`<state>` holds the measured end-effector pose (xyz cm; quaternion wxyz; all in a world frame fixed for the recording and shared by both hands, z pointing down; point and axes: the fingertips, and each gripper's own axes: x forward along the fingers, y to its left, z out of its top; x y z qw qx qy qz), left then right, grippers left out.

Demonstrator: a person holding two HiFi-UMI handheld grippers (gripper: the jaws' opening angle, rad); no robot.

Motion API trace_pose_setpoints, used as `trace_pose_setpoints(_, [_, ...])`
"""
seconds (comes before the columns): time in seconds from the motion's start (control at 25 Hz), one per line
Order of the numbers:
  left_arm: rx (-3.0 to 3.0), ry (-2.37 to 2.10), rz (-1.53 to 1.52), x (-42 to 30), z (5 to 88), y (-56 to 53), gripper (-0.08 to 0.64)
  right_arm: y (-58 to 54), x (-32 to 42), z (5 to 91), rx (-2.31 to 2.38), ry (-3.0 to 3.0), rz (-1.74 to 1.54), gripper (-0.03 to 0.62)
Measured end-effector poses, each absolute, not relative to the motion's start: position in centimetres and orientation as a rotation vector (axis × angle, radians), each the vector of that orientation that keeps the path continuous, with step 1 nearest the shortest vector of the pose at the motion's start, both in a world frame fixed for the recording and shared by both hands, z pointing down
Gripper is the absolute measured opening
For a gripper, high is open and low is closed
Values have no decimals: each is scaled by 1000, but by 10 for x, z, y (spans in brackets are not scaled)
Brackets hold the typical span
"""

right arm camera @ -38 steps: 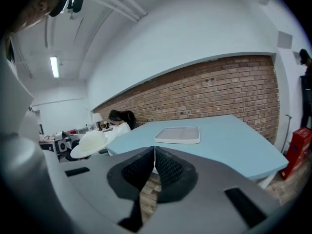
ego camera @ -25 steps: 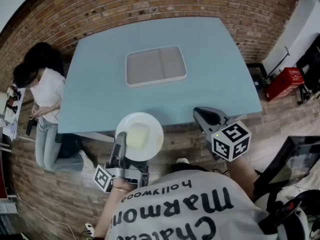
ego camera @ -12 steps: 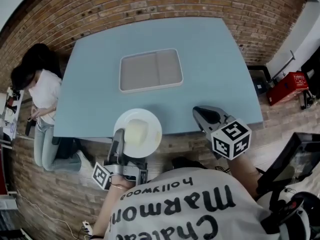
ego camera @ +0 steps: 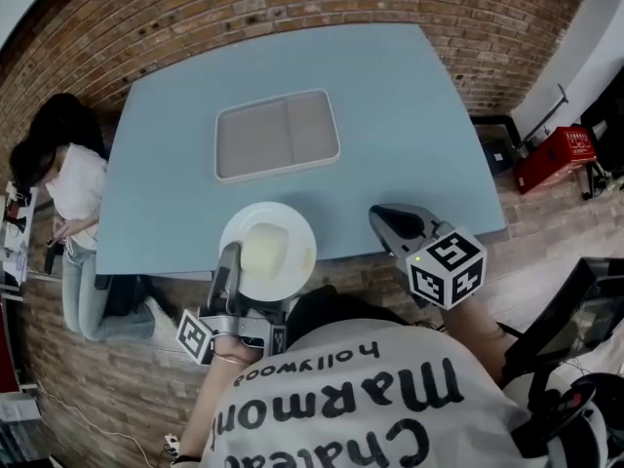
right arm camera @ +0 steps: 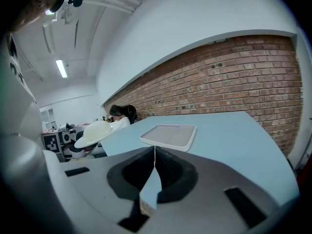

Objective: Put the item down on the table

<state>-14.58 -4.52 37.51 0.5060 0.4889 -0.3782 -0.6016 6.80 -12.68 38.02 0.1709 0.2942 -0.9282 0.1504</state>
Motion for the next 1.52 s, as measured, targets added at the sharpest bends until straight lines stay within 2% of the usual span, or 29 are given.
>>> trace_pose_setpoints(0.72, [1213,-855,-1402,-131,375,-92,54,-149,116,379,1039,-2587,463,12])
trace_pose_setpoints(1.52, [1199,-842,-1352,-163,397,-169,54,-207,85,411,1093,-2524,548,12])
